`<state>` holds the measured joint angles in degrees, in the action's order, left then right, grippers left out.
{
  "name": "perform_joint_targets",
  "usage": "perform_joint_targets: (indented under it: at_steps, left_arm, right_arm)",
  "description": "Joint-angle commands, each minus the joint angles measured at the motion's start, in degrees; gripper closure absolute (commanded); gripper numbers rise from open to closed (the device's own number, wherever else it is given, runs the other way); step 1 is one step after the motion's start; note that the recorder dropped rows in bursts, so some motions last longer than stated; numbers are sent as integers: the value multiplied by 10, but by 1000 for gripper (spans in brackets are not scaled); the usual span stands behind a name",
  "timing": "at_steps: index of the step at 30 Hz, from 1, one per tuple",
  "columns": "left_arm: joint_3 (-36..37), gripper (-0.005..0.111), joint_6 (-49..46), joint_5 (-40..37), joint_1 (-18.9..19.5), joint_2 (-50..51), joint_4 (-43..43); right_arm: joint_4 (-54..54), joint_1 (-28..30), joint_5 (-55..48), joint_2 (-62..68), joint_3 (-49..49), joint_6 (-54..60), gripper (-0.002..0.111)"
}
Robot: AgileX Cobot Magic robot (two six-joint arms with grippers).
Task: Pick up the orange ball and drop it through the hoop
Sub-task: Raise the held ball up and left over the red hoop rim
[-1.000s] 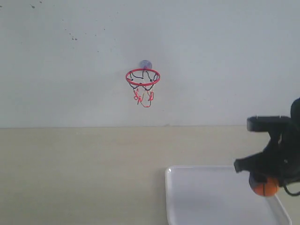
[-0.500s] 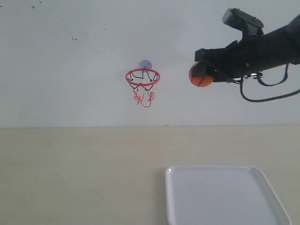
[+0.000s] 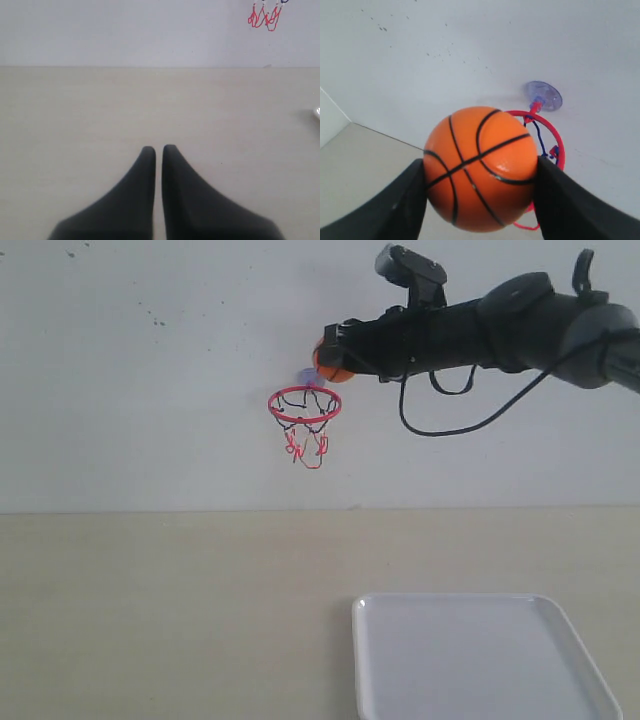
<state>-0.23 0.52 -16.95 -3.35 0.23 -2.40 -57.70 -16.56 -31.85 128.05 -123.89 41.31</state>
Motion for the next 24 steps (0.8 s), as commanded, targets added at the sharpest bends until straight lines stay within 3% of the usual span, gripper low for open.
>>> perform_joint_targets:
  at_steps: [1, 7, 21, 24]
  left_arm:
    - [2, 103, -1, 5, -2, -2, 1]
    - [2, 103, -1, 5, -2, -2, 1]
    - [2, 103, -1, 5, -2, -2, 1]
    - [2, 103, -1, 5, -2, -2, 1]
  right_arm:
    - [-3, -1, -5, 54, -78, -10, 108]
    - [-5, -1, -9, 86, -133, -22, 108]
    - [-31, -1, 1, 84, -134, -18, 108]
    - [-31, -6, 3, 84, -134, -11, 95]
